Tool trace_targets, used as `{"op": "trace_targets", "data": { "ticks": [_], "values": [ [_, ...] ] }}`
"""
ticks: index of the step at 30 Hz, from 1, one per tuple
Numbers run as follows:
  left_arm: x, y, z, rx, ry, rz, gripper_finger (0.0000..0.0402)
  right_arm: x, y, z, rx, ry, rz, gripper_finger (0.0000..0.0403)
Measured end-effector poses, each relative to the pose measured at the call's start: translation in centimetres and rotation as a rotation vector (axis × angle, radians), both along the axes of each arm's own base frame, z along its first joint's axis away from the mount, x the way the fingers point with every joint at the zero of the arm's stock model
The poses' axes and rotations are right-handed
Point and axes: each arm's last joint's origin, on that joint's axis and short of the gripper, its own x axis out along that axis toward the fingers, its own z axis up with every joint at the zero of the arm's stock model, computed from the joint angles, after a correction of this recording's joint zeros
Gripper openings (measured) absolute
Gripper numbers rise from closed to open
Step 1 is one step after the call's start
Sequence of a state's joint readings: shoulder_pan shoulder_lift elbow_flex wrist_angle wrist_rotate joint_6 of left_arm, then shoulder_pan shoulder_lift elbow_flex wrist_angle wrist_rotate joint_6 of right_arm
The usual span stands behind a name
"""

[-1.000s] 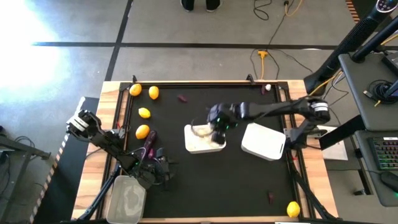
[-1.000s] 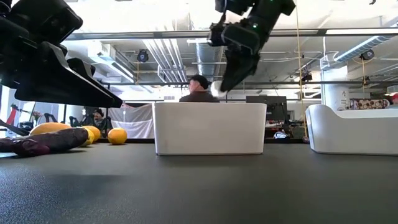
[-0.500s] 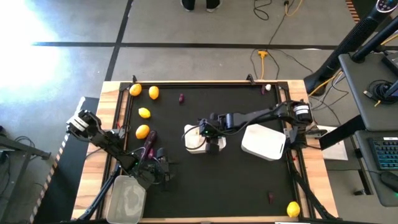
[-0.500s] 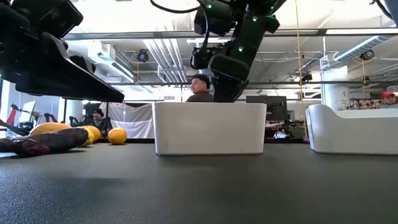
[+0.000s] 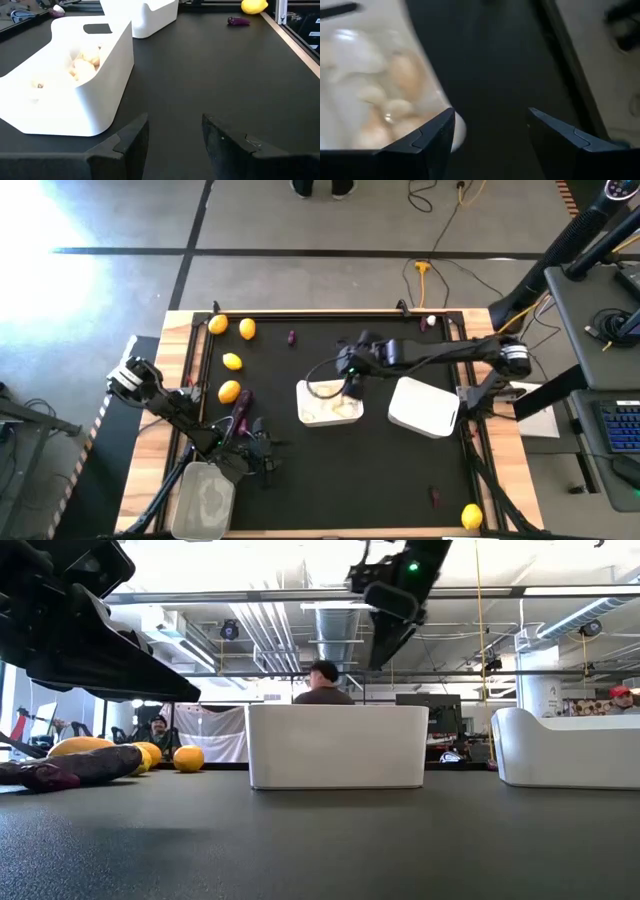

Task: Sort produce into baskets
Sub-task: Put the garlic into the left white bin

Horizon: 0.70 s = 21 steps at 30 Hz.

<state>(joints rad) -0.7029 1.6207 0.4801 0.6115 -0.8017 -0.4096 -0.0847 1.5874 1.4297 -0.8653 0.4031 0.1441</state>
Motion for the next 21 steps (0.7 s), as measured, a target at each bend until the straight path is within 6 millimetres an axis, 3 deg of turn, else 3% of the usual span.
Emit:
{"op": "trace_targets", "data": {
  "ticks": [4,11,21],
  "values": [
    [0.0,0.0,0.0,-0.004,-0.005,0.0,0.0166,-2.9,-2.6,0.2,0.009,-0.009,-0.147,0.0257],
    [0.1,-0.1,0.2,-0.018,-0.024,0.0,0.0166,-8.6,-7.5,-2.2,0.053,-0.029,-0.466,0.0288],
    [0.2,0.1,0.3,-0.015,-0.025,0.004,0.0166,-14.0,-13.7,-4.3,0.046,-0.036,-0.764,0.029]
  ]
}}
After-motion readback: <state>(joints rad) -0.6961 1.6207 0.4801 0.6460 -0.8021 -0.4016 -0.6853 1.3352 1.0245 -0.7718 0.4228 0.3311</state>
